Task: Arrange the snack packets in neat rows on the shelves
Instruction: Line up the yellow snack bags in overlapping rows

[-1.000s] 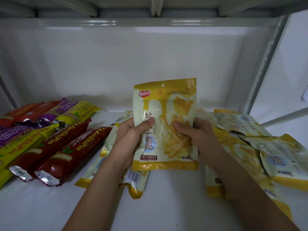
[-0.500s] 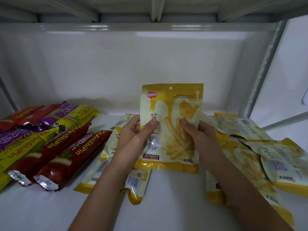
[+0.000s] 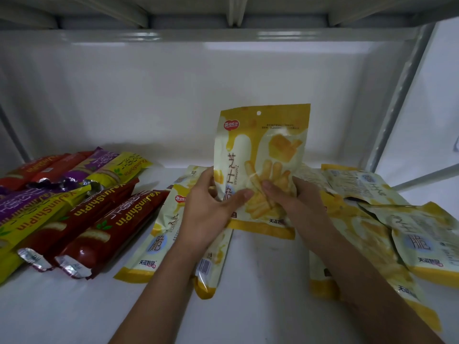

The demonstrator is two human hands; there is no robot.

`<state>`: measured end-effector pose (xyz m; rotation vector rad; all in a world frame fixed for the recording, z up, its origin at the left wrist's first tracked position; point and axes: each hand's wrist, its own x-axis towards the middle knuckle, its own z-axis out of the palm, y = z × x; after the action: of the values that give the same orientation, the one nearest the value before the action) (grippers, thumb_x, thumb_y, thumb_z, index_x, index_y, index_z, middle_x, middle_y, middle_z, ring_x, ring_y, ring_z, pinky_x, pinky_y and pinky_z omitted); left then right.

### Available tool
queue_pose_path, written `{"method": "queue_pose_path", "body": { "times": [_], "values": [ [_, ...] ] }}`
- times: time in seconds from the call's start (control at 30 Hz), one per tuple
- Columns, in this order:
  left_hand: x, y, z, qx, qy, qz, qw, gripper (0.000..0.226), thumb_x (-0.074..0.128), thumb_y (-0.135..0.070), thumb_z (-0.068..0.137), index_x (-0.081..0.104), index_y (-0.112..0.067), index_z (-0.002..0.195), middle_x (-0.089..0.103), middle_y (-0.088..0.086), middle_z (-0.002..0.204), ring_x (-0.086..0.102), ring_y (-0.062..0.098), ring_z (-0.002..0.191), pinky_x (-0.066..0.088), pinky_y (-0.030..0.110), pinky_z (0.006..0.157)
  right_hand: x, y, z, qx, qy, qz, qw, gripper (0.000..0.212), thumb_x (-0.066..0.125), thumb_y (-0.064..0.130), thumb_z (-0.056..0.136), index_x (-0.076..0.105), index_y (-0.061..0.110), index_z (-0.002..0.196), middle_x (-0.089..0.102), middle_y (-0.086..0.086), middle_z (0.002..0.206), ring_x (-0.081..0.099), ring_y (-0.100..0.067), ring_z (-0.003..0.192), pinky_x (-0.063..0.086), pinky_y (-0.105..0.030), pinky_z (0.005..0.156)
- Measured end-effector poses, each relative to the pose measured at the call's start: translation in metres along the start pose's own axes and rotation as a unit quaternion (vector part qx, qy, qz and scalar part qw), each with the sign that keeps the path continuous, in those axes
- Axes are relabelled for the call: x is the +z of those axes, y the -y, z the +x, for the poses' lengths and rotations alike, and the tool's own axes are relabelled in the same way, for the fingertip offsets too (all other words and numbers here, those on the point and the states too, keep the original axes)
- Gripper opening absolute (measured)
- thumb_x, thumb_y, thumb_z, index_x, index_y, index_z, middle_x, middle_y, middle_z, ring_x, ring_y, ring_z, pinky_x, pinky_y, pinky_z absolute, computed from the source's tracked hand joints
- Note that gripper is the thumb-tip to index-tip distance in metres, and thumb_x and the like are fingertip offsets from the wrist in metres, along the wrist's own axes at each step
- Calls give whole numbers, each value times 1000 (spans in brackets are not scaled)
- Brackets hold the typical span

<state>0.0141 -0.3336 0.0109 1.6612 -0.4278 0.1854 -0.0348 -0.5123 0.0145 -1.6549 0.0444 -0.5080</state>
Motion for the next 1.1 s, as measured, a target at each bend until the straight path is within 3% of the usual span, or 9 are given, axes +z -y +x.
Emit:
{"method": "queue_pose_path", "body": {
  "times": [0.1, 0.23, 0.33, 0.4, 0.5, 0.67, 0.83, 0.97, 1.1],
  "values": [
    [0, 6, 3, 2, -30, 15, 999, 55, 90, -40, 77, 65, -30, 125, 73, -19, 98, 68, -6, 86, 59, 26, 70, 1, 1, 0, -3, 10, 16, 1000, 11, 73, 29, 94, 78, 23, 102, 81, 4, 96, 78, -13, 92, 60, -35, 86],
    [-2, 11, 4, 27, -75, 79, 994, 97, 86, -60, 69, 45, -31, 152, 53, -14, 133, 56, 1, 117, 54, 29, 95, 1, -4, 2, -17, -5, -14, 1000, 20, 71, 27, 97, 78, 9, 98, 79, -12, 95, 76, -30, 94, 60, -53, 92],
    [1, 11, 1, 127, -88, 142, 978, 58, 86, -38, 83, 64, -29, 136, 50, -13, 129, 54, 2, 121, 49, 24, 100, 4, -7, 1, -37, -6, -35, 999, 40, 74, 38, 95, 72, -2, 96, 71, -27, 97, 69, -44, 96, 55, -62, 91],
    [3, 12, 1, 162, -64, 161, 971, 42, 82, -29, 90, 71, -22, 130, 57, -10, 126, 57, 2, 119, 50, 29, 102, 5, -8, 1, -45, -6, -30, 999, 36, 73, 38, 96, 74, 2, 95, 74, -23, 96, 71, -41, 95, 56, -60, 92],
    [5, 11, -1, 155, -17, 168, 973, 51, 79, -37, 92, 66, -22, 138, 60, -12, 129, 56, 0, 121, 50, 30, 105, 4, -7, 1, -46, -4, -3, 999, 23, 73, 34, 97, 79, 12, 94, 77, -16, 94, 75, -32, 90, 60, -52, 89],
    [1, 11, 1, 146, -32, 147, 978, 56, 82, -39, 87, 67, -22, 138, 63, -12, 127, 59, 1, 120, 52, 31, 104, 6, -6, -2, -65, 46, -7, 997, 12, 71, 16, 97, 80, 23, 101, 80, -3, 100, 76, -24, 97, 59, -52, 94],
    [3, 9, -2, 153, 8, 162, 975, 55, 75, -49, 91, 63, -27, 139, 60, -15, 127, 54, -5, 120, 46, 14, 100, 6, -7, -2, -88, 57, -21, 994, 13, 67, 13, 100, 79, 18, 103, 81, -3, 100, 77, -21, 97, 61, -50, 92],
    [0, 12, 3, 126, 11, 131, 983, 56, 73, -51, 91, 60, -31, 142, 60, -15, 131, 55, 3, 126, 49, 33, 108, 6, -11, 1, -18, 145, 143, 979, 32, 57, 24, 97, 73, 9, 121, 76, -13, 118, 72, -31, 114, 59, -45, 94],
    [-1, 11, -1, 114, 36, 90, 989, 56, 62, -53, 96, 53, -35, 148, 60, -18, 140, 56, 3, 132, 50, 39, 111, 7, -12, 1, -42, 130, 155, 978, 28, 53, 17, 105, 76, 17, 120, 76, -12, 121, 71, -31, 115, 59, -44, 96]
  ]
}}
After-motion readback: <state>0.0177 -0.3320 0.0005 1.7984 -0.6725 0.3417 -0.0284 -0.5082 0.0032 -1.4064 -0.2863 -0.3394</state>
